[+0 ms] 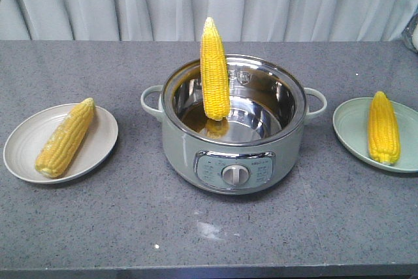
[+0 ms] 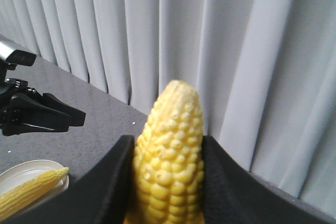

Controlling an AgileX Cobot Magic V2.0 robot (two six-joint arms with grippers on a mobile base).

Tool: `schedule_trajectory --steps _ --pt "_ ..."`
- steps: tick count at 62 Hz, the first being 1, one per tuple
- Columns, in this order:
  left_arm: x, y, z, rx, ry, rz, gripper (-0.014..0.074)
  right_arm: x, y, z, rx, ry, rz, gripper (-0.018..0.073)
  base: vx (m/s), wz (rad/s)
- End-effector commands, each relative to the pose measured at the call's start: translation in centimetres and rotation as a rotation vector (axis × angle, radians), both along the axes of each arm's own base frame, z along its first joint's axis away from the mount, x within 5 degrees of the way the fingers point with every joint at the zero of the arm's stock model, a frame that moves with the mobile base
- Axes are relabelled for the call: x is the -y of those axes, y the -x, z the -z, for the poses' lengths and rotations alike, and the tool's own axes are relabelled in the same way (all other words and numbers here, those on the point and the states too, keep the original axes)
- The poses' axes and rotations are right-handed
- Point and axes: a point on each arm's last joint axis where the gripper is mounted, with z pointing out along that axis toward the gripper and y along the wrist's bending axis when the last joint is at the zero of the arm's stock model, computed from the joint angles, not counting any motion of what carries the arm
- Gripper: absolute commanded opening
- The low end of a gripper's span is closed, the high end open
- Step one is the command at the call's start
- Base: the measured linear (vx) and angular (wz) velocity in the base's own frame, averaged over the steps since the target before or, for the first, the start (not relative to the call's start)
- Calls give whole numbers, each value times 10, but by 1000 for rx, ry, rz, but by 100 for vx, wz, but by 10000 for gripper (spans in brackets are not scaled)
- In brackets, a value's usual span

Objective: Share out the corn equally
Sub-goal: 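Lift the cob high out of the pot with the right gripper, then reach the left gripper into the pot and grasp the last corn cob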

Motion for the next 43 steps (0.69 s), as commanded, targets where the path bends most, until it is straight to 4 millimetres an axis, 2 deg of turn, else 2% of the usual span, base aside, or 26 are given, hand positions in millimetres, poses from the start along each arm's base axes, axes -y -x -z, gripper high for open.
schedule_trajectory --steps 1,8,20,43 --pt "10 7 -45 123 98 11 532 0 25 -18 42 -13 0 -6 0 0" --pt "14 -8 -39 112 55 -2 580 3 24 -16 30 -3 28 -6 0 0" --pt "21 -34 -5 9 39 -24 614 4 23 -16 31 6 34 -6 0 0" --pt "45 -51 39 -69 3 8 611 5 22 -14 26 28 54 -6 0 0"
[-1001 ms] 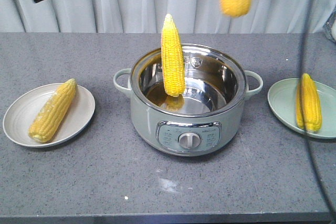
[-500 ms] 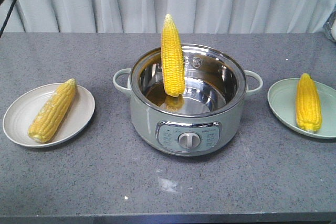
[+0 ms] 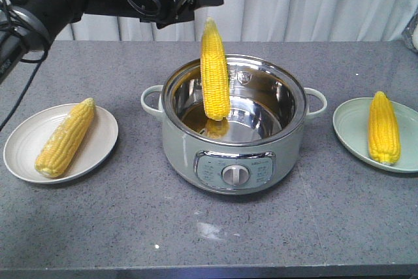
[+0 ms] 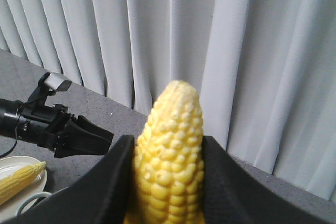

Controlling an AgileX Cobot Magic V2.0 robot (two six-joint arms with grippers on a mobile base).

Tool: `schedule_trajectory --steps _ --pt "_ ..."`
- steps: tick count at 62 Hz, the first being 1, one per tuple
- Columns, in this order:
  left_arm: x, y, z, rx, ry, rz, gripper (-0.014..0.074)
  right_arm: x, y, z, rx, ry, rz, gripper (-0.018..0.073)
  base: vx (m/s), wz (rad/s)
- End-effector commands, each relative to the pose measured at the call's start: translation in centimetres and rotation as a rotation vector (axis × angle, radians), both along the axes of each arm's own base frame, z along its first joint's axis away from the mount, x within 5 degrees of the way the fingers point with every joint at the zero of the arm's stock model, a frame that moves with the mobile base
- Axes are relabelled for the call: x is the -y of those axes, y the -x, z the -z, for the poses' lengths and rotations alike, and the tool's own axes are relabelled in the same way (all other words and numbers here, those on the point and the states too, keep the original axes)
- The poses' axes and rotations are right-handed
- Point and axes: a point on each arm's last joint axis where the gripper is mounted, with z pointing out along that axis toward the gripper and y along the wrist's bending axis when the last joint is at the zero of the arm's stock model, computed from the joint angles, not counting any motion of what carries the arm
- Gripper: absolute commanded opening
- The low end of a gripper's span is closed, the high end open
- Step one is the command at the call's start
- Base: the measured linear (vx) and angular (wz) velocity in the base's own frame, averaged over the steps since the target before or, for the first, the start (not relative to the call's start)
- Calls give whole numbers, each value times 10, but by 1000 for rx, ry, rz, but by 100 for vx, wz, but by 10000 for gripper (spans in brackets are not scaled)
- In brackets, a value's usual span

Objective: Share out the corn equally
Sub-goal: 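Reach the left gripper into the pot and grasp the last corn cob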

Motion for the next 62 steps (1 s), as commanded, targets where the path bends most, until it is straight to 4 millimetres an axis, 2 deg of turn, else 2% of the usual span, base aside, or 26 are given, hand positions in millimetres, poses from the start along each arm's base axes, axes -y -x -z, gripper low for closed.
schedule_trajectory --steps 1,21,43,53,62 --pt "4 15 -39 78 76 -3 611 -7 23 -18 61 7 -21 -6 0 0" --pt "16 10 -15 30 25 36 608 -7 23 -18 60 5 -21 -6 0 0" --pt "18 13 -5 -13 -5 98 577 -7 23 -18 60 5 -21 -6 0 0" --pt "18 13 -5 -12 -9 96 463 -7 23 -18 60 5 -21 -6 0 0" --pt "16 12 -2 0 -58 87 266 -7 23 -18 60 5 -21 -6 0 0"
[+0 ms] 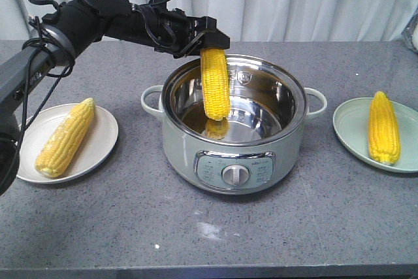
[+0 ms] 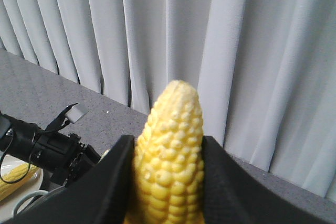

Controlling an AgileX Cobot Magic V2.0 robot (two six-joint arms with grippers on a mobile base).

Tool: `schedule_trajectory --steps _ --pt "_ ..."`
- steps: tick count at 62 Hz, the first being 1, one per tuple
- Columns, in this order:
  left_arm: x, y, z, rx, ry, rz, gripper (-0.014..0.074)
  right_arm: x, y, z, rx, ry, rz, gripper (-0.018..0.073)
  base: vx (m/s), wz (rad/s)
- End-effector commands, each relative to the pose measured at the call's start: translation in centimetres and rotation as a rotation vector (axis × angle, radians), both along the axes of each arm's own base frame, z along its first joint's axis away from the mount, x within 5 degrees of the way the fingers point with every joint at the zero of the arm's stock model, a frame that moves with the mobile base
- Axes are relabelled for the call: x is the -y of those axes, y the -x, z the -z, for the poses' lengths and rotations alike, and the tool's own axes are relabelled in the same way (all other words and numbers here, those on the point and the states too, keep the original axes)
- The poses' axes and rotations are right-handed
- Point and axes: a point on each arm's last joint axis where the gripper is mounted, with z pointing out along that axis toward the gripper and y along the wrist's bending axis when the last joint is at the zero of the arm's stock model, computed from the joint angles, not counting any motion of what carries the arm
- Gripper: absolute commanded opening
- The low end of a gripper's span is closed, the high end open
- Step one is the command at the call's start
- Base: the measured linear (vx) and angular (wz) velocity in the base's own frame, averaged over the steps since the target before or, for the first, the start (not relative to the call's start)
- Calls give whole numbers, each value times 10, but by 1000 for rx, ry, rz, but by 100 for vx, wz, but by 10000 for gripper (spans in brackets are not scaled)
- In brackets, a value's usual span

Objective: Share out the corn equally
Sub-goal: 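Reach the left gripper into the pot and grasp the last corn cob, then lift the last cob out of the pot with the left gripper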

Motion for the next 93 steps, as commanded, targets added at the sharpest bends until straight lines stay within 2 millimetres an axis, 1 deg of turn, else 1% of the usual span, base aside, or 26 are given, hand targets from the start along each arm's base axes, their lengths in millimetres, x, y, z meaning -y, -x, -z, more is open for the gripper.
schedule_trajectory --steps 1,8,12,16,20,29,36,42,49,55,61,64,77,93 --pt "-2 13 -48 100 58 -12 246 -8 23 -18 62 -2 -29 -6 0 0" --pt "-2 13 -48 101 61 -15 69 -8 23 -18 62 -2 -29 -6 0 0" --pt "-2 14 -52 102 78 -14 -9 -8 23 -18 62 -2 -29 -6 0 0" --pt "-3 17 -59 114 96 -20 -8 -8 23 -18 62 -2 -29 -6 0 0" --pt "-5 21 -73 140 115 -28 -8 -8 23 -18 62 -2 -29 -6 0 0" --pt "-13 41 -111 221 126 -30 -8 -8 23 -18 62 -2 -29 -6 0 0" --pt "-20 63 -141 294 79 -16 -8 -8 23 -18 62 -2 -29 -6 0 0" --pt "-30 87 -164 354 -16 10 -8 -8 23 -18 62 -2 -29 -6 0 0" --pt "-40 113 -184 388 -111 44 -8 -8 23 -18 62 -2 -29 -6 0 0" --pt "-48 134 -197 364 -152 50 -8 -8 23 -18 62 -2 -29 -6 0 0" --pt "-53 147 -204 345 -195 57 -8 -8 23 -18 62 -2 -29 -6 0 0" --pt "-56 151 -205 349 -222 53 -8 -8 23 -18 62 -2 -29 -6 0 0" --pt "-59 150 -205 316 -228 11 -8 -8 23 -18 62 -4 -30 -6 0 0" --pt "-58 149 -204 312 -227 10 -8 -8 23 -18 63 -3 -31 -6 0 0"
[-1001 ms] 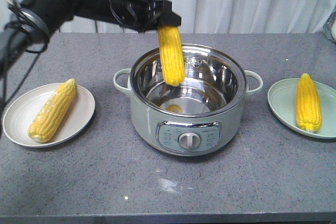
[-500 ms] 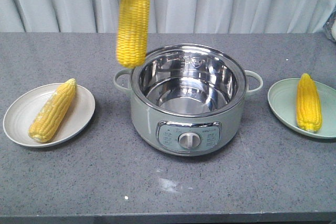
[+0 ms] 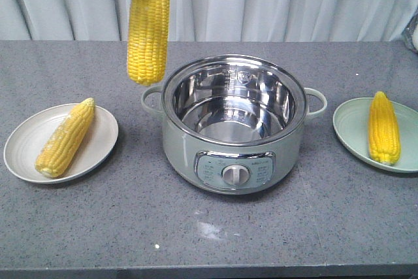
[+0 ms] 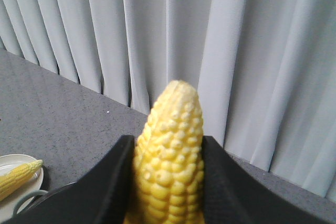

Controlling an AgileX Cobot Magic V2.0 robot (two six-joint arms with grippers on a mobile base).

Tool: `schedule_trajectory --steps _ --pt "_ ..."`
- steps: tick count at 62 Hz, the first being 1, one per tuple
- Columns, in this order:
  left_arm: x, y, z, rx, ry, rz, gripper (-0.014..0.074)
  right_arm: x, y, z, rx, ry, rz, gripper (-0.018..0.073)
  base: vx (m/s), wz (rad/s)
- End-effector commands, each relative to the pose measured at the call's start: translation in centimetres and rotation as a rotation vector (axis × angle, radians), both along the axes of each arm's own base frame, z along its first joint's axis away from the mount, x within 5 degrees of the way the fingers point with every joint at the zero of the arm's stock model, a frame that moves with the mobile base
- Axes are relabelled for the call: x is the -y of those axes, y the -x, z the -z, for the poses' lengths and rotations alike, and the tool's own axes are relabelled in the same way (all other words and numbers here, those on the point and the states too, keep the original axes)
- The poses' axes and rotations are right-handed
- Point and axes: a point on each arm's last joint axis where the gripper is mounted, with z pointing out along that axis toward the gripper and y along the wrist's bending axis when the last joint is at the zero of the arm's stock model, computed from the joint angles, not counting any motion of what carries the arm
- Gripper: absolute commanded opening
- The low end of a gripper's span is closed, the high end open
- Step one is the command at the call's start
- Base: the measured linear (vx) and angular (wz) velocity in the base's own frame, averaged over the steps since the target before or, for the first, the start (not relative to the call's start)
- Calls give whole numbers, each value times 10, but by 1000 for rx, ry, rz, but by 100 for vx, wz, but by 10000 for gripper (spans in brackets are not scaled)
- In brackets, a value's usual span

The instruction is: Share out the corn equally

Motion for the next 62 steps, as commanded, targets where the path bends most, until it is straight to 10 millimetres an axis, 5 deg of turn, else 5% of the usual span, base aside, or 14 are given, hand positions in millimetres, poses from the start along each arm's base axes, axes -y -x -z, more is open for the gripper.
schedule_trajectory --steps 1,62 --pt "-4 21 -29 74 67 6 -8 -8 23 -18 63 -3 -31 -6 0 0" --pt "-4 21 -29 74 67 6 -7 -8 23 -18 63 -3 -31 -6 0 -2"
